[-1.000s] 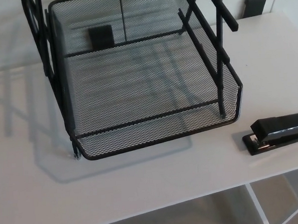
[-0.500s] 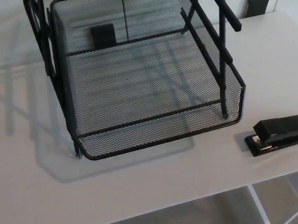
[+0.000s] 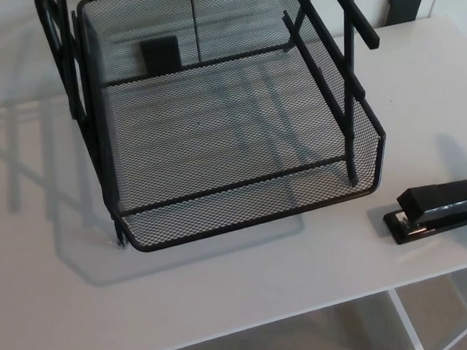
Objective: The robot walks towards a desk on which a file tray is kept in the middle and a stapler is kept to its right. The robot lifts the stapler using its right hand and places it on the file tray.
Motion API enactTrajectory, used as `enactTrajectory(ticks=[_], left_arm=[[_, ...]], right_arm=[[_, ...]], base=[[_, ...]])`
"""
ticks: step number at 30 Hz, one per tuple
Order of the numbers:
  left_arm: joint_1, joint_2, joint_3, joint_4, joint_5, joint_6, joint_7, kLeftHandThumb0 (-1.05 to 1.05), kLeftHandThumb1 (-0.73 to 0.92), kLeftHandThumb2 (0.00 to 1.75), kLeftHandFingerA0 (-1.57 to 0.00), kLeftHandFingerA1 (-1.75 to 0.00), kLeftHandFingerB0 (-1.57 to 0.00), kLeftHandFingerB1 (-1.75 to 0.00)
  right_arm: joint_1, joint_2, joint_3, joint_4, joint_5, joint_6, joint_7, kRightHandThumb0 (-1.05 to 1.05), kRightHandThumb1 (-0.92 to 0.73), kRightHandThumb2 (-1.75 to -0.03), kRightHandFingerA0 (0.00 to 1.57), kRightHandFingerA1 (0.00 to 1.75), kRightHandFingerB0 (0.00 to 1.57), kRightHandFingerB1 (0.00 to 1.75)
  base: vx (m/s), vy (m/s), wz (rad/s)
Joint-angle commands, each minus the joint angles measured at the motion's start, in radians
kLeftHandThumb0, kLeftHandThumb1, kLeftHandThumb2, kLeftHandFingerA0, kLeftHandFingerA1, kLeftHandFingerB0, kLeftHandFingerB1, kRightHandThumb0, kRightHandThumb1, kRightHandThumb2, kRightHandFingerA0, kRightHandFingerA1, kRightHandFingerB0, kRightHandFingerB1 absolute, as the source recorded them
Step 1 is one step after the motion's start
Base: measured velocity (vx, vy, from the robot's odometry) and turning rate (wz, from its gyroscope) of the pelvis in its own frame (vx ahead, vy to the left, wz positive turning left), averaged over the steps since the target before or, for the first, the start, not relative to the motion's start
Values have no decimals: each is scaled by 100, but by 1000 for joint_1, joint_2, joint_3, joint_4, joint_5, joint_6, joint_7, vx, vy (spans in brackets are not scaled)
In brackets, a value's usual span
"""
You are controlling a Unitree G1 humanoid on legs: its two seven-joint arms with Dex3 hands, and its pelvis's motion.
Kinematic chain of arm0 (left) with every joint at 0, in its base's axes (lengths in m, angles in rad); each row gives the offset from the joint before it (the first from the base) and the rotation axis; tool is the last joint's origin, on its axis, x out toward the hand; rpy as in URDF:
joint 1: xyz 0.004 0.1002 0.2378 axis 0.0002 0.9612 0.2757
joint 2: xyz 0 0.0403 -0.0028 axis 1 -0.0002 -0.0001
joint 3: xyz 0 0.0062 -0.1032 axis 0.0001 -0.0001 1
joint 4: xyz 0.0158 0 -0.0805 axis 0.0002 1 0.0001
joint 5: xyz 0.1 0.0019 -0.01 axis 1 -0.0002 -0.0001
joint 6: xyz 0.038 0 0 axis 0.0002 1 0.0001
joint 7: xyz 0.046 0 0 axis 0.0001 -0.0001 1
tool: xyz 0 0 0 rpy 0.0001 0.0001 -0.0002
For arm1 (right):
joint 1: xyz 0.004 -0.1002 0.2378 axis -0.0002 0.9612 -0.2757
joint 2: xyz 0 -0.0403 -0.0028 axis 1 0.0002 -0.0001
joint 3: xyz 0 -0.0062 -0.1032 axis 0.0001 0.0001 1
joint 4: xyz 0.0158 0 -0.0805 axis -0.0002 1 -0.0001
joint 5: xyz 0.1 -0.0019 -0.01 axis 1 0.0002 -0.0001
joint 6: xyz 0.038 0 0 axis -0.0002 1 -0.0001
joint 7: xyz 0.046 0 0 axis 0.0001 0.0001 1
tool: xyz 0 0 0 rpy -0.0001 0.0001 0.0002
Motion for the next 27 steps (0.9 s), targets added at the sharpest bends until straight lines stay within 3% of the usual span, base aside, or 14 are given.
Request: enactTrajectory(ticks=[1, 3, 4, 6, 8, 10, 11, 12, 13, 18, 19, 22, 23, 27], left_arm=[[7, 8, 12, 8, -18, 14, 26, -78, 33, 124, -66, -106, -25, -82], [4, 9, 11, 7, -18, 15, 26, -78, 33, 124, -66, -106, -25, -82], [5, 13, 11, -1, -20, 16, 8, -75, 34, 125, -43, -95, -26, -81], [2, 14, 10, -3, -20, 18, 7, -76, 33, 124, -39, -92, -25, -81], [1, 12, 12, -3, -22, 18, 2, -75, 32, 124, -35, -91, -23, -81], [5, 12, 11, -4, -21, 16, 1, -75, 32, 124, -35, -91, -23, -81], [-1, 12, -3, -2, -6, 20, 5, -75, 33, 125, -44, -93, -26, -82], [0, 12, -5, -3, -5, 19, 2, -75, 33, 125, -39, -92, -25, -81], [0, 12, -6, -3, -4, 19, 2, -74, 33, 124, -40, -91, -27, -82], [1, 8, 6, -6, -16, 19, 4, -77, 32, 123, -36, -92, -24, -82], [-1, 4, 12, 3, -21, 13, 8, -77, 31, 122, -32, -89, -24, -81], [-3, 2, 3, 7, -10, 8, 15, -79, 32, 121, -36, -90, -25, -81], [-4, 2, 2, 5, -10, 10, 12, -77, 33, 122, -35, -90, -26, -81], [-5, 7, -19, -5, 9, 14, 8, -78, 32, 122, -43, -91, -24, -80]], right_arm=[[-91, -133, 344, -234, -246, 227, 225, -67, -39, -79, 9, 35, 0, 13], [-92, -145, 360, -243, -248, 235, 221, -67, -39, -79, 9, 35, 0, 13], [-116, -136, 425, -243, -291, 254, 239, -71, -41, -78, 10, 24, 8, 11], [-133, -126, 456, -235, -285, 276, 241, -73, -43, -78, 10, 22, 11, 9], [-172, -103, 537, -211, -331, 284, 259, -61, -36, -79, 3, 25, 4, 24], [-167, -113, 546, -220, -327, 292, 254, -61, -36, -79, 3, 25, 4, 24], [-196, -95, 601, -200, -364, 284, 264, -60, -36, -78, 3, 25, 3, 24], [-203, -93, 621, -198, -382, 289, 264, -61, -37, -77, 5, 25, 5, 24], [-212, -87, 641, -192, -396, 294, 266, -61, -47, -55, 2, 32, 5, 26], [-299, -28, 776, -109, -490, 315, 263, -56, -48, -55, 4, 33, 5, 25], [-318, -14, 806, -82, -514, 327, 260, -59, -36, -75, 4, 32, 6, 24], [-336, 6, 837, -28, -529, 323, 239, -58, -36, -73, 6, 35, 7, 26], [-337, 10, 841, -18, -530, 321, 236, -53, -47, -57, 7, 34, 9, 23], [-354, 37, 878, 51, -562, 319, 200, -52, -49, -57, 6, 42, 11, 27]], base=[[0, 0, 0], [0, 0, 0], [0, 0, 0], [0, 0, 0], [0, 0, 0], [0, 0, 0], [0, 0, 0], [0, 0, 0], [0, 0, 0], [0, 0, 0], [0, 0, 0], [0, 0, 0], [0, 0, 0], [0, 0, 0]])
